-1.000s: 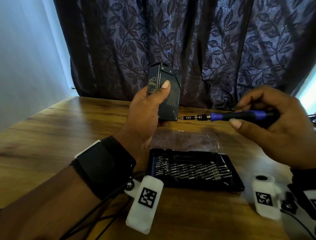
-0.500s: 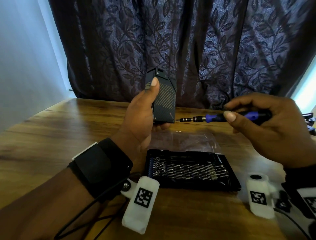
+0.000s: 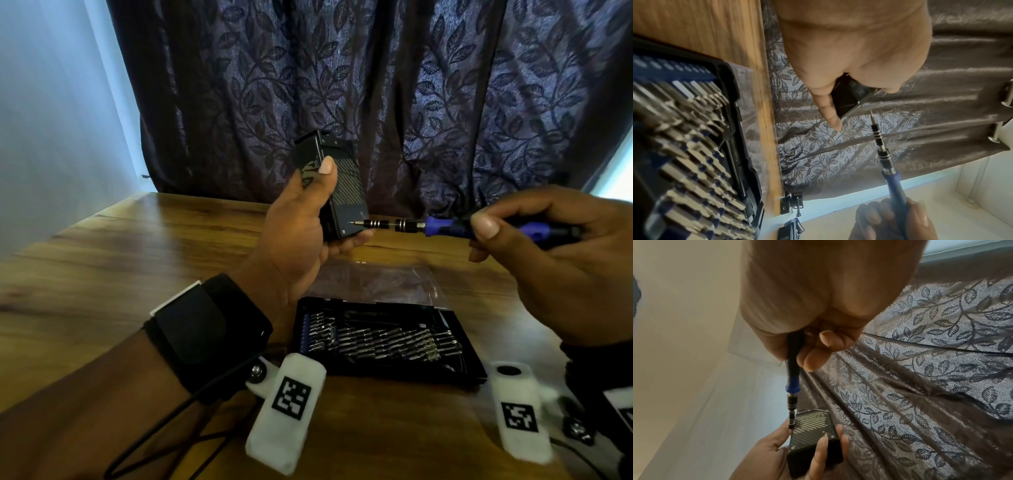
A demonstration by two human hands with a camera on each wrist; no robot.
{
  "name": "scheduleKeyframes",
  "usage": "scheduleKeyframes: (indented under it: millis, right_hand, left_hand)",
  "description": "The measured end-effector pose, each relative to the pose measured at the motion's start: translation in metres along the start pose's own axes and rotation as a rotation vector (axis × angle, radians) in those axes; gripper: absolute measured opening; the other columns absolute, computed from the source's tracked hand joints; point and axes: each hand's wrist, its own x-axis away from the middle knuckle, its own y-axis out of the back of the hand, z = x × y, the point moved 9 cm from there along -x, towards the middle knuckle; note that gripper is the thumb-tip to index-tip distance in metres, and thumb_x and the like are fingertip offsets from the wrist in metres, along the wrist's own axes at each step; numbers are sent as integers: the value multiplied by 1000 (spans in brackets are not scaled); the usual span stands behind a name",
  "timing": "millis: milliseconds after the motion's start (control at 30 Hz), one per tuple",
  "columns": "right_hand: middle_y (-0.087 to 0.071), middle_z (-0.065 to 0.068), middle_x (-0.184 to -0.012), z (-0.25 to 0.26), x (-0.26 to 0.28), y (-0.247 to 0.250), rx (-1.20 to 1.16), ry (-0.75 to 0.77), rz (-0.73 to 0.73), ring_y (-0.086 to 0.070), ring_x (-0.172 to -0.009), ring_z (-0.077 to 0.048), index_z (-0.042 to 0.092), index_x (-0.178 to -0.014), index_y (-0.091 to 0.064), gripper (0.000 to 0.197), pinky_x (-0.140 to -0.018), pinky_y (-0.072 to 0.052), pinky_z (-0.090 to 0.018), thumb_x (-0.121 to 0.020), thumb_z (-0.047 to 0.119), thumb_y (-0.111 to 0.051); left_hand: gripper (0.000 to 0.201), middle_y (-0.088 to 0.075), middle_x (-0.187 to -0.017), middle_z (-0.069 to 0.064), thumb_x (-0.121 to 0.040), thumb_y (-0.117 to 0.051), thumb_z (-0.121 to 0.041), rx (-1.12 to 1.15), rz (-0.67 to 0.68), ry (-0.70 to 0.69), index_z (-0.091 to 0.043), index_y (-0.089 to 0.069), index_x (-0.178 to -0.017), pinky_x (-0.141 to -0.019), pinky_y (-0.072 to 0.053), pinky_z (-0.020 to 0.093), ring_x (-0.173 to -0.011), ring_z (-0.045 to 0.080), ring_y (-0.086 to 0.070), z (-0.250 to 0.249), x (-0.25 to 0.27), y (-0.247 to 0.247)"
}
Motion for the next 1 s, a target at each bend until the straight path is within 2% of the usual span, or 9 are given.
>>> scheduleKeyframes:
  millis: [100,200,300,467,700,867,1000]
  right_hand:
    - [-70,4,-80,4,0,-2,9,21,21,-64,-64,7,6,-91,-71,19,-64,-43,-4,-94,25,-66]
    - [-67,3,-65,3,0,-3,21,20,30,-64,-63,6,6,-90,-72,16,-63,-43,-5,-94,22,-70]
    - [-69,5,-77,1,0,-2,19,12,21,-66,-64,3,6,-89,-72,18,-63,-44,-5,-93,23,-70]
    - [-71,4,-84,1,1,-2,5,8,16,-66,-64,4,8,-91,-71,18,-63,-44,-5,-94,26,-67]
    - [-71,9,-83,0,0,-3,9,-9,22,-63,-60,7,7,-90,-71,14,-60,-41,-2,-94,20,-70]
    - [-71,7,-77,-3,1,-1,-19,-28,13,-66,-61,-2,10,-88,-72,22,-61,-45,-9,-93,31,-67]
    - [-72,7,-79,-2,0,-3,-15,-20,18,-66,-61,0,11,-88,-72,21,-61,-45,-8,-93,30,-67]
  left_hand:
    - [42,-71,-118,11,-105,-49,-42,-26,8,-11,-17,-56,-137,-79,-64,50,-94,27,-75,0,0,-2]
    - [44,-72,-118,9,-105,-48,-42,-40,12,-21,-17,-55,-140,-72,-63,44,-96,27,-75,-2,1,-2]
    - [43,-73,-116,7,-105,-48,-43,-51,10,-25,-18,-56,-140,-75,-64,46,-96,27,-76,-2,1,-2]
    - [43,-71,-119,11,-105,-48,-42,-38,25,-15,-17,-54,-139,-68,-62,39,-92,26,-76,-2,3,-4]
    - [38,-70,-124,13,-105,-49,-41,-34,36,-12,-18,-57,-134,-75,-64,46,-101,30,-75,1,2,-4]
    - [40,-72,-123,8,-106,-48,-43,-64,27,-17,-21,-58,-138,-74,-64,47,-100,27,-75,1,1,-3]
    - [39,-73,-119,7,-106,-48,-42,-63,24,-15,-21,-58,-138,-73,-65,48,-95,25,-76,2,1,-3]
